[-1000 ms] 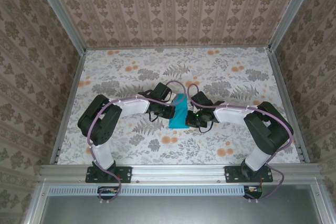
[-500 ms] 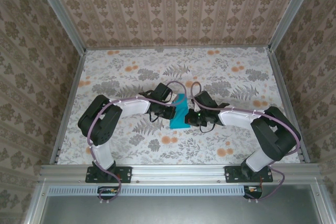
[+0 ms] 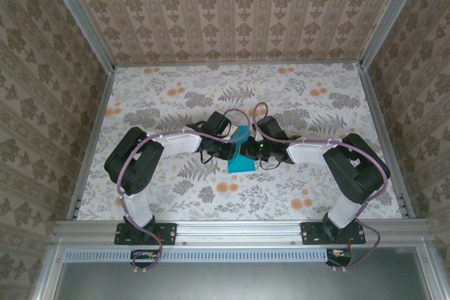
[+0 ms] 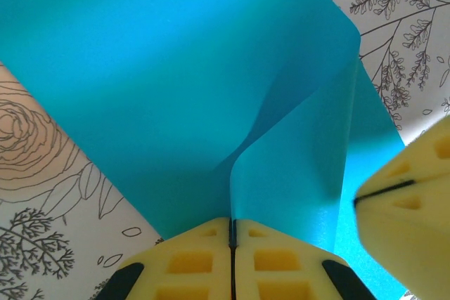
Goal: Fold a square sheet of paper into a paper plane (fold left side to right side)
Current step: Fold the triangle a second time at the center of the table.
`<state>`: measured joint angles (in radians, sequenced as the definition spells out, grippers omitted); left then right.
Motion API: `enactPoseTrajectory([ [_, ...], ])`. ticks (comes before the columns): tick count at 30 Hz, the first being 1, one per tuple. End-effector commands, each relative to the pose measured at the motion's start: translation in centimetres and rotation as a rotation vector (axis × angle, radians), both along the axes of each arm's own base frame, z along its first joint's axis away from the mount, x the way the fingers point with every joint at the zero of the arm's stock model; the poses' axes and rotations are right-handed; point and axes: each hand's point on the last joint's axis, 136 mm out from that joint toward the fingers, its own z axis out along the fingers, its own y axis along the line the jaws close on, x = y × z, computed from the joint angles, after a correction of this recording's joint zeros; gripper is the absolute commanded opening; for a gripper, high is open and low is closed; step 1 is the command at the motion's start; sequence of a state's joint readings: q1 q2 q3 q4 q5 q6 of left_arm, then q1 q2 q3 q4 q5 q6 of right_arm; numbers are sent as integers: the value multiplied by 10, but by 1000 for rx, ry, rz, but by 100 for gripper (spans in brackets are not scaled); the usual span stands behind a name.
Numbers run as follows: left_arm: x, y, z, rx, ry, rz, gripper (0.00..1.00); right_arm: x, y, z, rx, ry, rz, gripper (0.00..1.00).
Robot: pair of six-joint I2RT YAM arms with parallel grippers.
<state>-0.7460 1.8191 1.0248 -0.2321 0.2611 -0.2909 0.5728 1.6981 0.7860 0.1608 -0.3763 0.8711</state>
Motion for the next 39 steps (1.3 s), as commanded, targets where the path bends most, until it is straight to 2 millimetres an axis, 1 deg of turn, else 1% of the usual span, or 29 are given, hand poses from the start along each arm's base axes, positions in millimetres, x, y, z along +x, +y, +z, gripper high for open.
enactPoseTrajectory([
  [1, -7, 5, -11, 52, 22, -25, 7, 11, 11, 9, 47, -17, 10, 4],
  [5, -7, 4, -11, 51, 22, -25, 7, 14, 14, 6, 47, -11, 14, 4],
  [11, -7, 4, -11, 52, 20, -28, 8, 13, 12, -5, 12, 13, 22, 3],
  [20, -9, 3, -11, 54, 20, -33, 8, 5, 2, -22, -67, 46, 41, 3],
  [34, -9, 2, -10, 56, 18, -38, 7, -6, -11, -40, -144, 90, 48, 3],
  [39, -7, 2, -5, 53, 10, -35, 8, -10, -15, -47, -166, 116, 44, 3],
])
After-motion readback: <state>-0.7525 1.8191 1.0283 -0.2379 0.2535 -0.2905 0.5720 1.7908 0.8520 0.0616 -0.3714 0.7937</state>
